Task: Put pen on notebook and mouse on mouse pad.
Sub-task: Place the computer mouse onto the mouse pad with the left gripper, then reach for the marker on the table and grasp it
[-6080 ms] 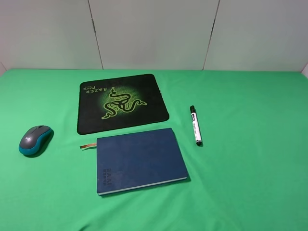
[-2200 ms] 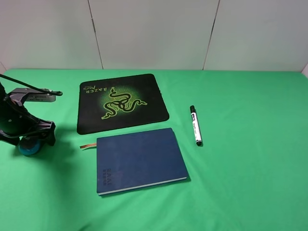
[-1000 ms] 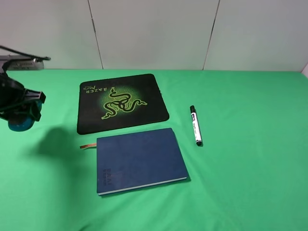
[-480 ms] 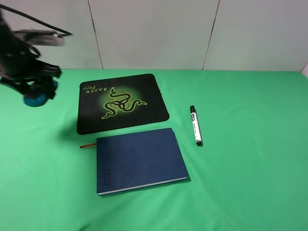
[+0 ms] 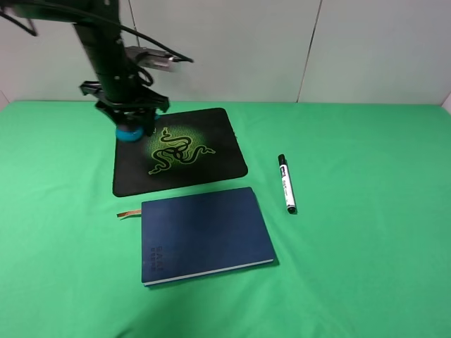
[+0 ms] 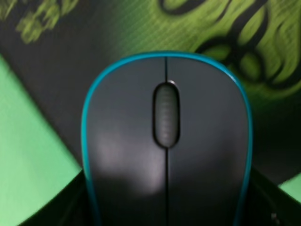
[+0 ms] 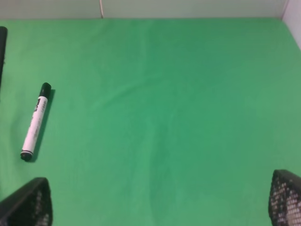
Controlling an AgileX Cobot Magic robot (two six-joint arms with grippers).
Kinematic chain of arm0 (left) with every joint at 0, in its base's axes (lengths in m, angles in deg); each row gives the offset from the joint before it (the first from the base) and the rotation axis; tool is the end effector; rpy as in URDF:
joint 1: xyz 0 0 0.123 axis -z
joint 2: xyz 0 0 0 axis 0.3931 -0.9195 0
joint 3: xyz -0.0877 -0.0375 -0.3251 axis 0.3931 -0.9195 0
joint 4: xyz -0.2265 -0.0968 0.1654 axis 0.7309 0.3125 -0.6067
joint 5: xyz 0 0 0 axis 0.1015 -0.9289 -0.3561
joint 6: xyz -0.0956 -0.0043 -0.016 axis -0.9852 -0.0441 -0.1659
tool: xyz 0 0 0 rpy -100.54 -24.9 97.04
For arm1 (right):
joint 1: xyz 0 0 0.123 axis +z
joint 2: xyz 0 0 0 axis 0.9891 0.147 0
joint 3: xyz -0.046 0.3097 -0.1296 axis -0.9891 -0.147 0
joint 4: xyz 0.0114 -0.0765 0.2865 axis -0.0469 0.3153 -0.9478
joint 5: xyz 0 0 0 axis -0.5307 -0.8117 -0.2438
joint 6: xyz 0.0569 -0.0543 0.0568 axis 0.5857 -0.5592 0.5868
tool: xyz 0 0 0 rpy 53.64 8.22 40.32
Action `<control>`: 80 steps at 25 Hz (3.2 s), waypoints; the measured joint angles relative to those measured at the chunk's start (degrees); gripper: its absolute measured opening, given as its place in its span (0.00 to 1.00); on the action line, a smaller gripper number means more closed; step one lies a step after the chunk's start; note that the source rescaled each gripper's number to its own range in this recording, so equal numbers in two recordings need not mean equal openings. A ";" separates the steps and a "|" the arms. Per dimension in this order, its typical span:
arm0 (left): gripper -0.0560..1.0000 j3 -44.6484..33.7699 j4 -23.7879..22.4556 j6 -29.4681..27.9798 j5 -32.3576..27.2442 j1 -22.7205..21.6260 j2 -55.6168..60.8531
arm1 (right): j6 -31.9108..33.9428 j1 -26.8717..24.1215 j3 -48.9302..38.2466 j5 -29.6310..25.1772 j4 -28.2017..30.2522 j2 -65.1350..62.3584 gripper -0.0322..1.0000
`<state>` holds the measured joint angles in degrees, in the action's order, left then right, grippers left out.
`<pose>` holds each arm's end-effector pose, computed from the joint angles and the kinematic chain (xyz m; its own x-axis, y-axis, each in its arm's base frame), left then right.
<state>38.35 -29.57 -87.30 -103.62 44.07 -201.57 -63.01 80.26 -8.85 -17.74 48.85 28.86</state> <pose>0.4865 -0.1817 0.2101 -0.8930 0.3484 -0.2847 0.3517 0.9352 0.0413 -0.0121 0.0018 0.2995 -0.4158 0.0066 -0.9094 0.0073 1.0000 0.0039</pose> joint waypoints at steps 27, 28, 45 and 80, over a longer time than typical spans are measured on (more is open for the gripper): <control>0.07 8.44 -1.32 -0.06 8.44 4.04 -13.10 | 0.00 0.00 0.00 0.00 -0.06 0.00 1.00; 0.07 8.44 -1.32 -0.01 8.44 4.04 -13.10 | 0.00 0.00 0.00 0.00 -0.06 0.00 1.00; 0.99 8.44 -1.28 -0.01 10.75 4.04 -12.15 | 0.00 0.00 0.00 0.00 -0.06 0.00 1.00; 0.96 -8.24 -1.29 0.10 -14.22 4.04 38.64 | 0.00 0.00 0.00 0.00 -0.06 0.00 1.00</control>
<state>30.11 -30.87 -87.20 -117.84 48.12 -162.93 -63.01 80.26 -8.85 -17.74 48.80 28.86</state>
